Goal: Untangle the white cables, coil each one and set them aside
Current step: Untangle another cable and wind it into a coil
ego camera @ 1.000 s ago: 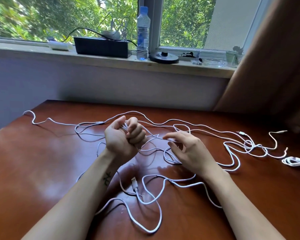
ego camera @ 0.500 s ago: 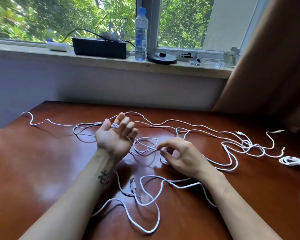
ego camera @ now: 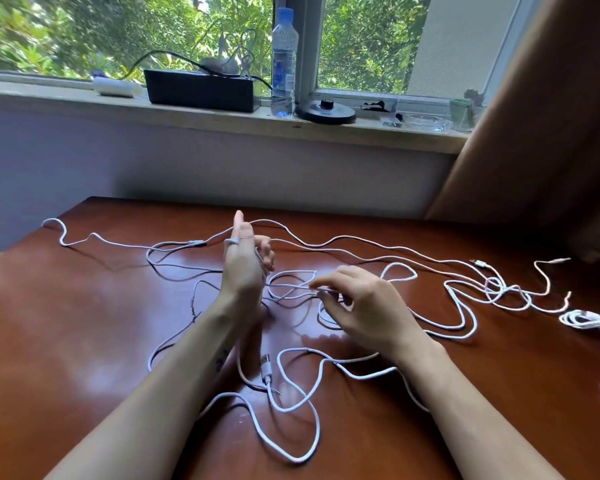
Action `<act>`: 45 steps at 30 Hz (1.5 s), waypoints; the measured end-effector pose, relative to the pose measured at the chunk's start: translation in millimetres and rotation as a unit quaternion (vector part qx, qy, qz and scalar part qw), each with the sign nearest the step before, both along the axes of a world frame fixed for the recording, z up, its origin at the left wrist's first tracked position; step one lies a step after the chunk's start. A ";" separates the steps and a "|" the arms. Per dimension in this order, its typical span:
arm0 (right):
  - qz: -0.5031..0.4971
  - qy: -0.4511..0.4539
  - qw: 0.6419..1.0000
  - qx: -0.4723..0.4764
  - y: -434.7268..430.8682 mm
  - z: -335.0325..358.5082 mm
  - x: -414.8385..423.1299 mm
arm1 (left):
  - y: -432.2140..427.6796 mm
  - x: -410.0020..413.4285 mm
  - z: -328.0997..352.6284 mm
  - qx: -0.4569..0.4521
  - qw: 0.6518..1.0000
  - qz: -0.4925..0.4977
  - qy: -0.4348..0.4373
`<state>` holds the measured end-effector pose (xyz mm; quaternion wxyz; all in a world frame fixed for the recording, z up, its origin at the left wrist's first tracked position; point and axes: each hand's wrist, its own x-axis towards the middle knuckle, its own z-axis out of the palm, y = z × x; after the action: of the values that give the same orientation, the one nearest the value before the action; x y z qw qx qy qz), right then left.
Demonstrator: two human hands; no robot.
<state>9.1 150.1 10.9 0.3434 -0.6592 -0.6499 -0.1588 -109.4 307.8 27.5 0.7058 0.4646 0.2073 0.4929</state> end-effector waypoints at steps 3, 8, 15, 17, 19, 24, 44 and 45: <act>-0.046 -0.008 0.999 0.024 -4.1 2.9 2.1 | 1.4 -0.5 -4.3 0.127 0.989 0.050 0.064; -0.045 0.021 0.999 0.013 -6.4 5.3 3.5 | -3.2 -0.9 -12.5 0.288 0.943 0.088 0.144; -0.030 -0.027 0.995 0.096 -3.0 8.4 5.1 | -7.7 -5.4 -14.6 0.374 0.886 0.086 0.261; -0.054 -0.053 0.989 0.131 -5.5 10.0 5.3 | -6.7 -5.4 -17.4 0.388 0.876 0.080 0.274; -0.080 -0.048 0.984 0.152 -8.8 13.2 4.8 | -4.7 -4.9 -20.3 0.388 0.875 0.047 0.285; -0.129 0.003 0.978 0.164 -11.8 16.3 6.6 | -4.6 -9.7 -19.3 0.372 0.887 -0.081 0.261; -0.117 -0.020 0.979 0.165 -10.8 16.4 19.6 | -14.2 -14.2 -6.1 0.219 0.922 -0.230 0.220; -0.121 -0.026 0.979 0.160 -10.1 16.4 22.3 | -13.9 -15.7 -2.8 0.189 0.923 -0.254 0.218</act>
<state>31.4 140.0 27.3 0.4055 -0.6650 -0.5402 -0.3186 -125.1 294.0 24.7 0.6436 0.7226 0.1341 0.2135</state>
